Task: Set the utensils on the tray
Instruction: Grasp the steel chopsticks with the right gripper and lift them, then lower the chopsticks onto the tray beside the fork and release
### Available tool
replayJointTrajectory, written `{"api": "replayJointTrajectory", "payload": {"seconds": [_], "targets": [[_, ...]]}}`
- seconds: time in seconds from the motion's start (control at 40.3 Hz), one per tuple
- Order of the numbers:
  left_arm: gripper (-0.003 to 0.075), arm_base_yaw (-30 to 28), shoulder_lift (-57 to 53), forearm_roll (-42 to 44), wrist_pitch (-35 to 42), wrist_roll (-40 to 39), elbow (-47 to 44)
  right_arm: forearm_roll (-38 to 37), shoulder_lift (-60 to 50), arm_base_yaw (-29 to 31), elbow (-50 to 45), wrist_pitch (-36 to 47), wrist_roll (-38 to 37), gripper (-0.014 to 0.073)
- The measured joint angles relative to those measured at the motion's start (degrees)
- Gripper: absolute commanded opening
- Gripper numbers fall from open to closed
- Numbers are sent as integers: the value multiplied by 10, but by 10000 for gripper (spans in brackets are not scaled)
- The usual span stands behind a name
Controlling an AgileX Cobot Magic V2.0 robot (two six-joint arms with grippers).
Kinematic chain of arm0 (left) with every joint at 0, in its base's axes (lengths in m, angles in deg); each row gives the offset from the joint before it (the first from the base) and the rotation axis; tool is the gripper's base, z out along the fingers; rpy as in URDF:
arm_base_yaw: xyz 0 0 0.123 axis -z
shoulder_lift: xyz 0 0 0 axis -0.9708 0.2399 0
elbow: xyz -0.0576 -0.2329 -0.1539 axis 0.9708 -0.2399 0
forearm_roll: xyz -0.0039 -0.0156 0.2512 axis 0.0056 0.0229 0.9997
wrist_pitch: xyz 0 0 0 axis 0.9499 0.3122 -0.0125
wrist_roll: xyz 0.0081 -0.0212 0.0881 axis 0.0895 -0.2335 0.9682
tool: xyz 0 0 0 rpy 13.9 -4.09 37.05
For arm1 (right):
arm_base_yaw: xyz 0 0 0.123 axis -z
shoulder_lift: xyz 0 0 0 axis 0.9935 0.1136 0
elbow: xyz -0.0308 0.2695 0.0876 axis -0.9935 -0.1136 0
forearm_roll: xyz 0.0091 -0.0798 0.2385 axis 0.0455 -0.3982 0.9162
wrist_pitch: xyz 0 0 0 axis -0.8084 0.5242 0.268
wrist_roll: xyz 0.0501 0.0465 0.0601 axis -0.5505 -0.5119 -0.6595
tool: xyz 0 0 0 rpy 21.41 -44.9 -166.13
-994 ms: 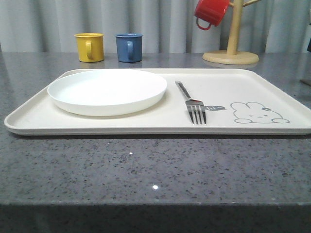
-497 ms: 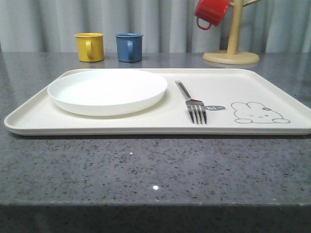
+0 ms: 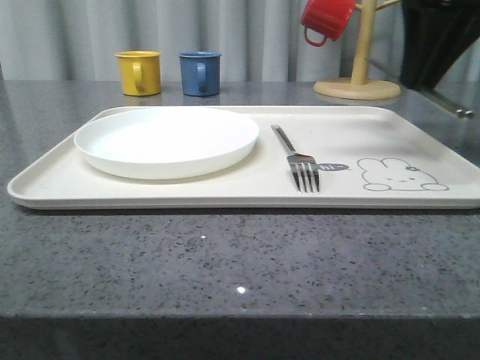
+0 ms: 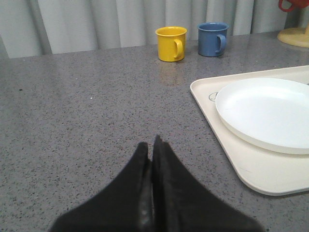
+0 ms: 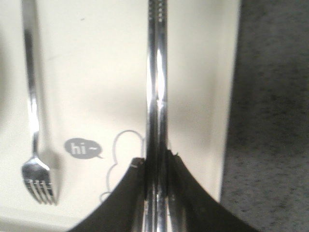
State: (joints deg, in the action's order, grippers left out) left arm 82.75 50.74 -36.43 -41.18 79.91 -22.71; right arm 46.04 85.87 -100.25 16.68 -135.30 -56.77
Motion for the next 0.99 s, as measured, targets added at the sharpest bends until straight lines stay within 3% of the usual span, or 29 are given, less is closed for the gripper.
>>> {"api": "replayJointTrajectory", "payload": {"seconds": [0.174, 0.397, 0.869, 0.994], "targets": [[-18, 0, 0, 0, 0, 0, 0, 2, 36, -38, 15, 0, -39, 24], [-18, 0, 0, 0, 0, 0, 0, 1, 69, -41, 17, 0, -81, 25], [-18, 0, 0, 0, 0, 0, 0, 1, 108, -41, 18, 2, -86, 27], [-18, 0, 0, 0, 0, 0, 0, 2, 108, -41, 18, 2, -86, 111]]}}
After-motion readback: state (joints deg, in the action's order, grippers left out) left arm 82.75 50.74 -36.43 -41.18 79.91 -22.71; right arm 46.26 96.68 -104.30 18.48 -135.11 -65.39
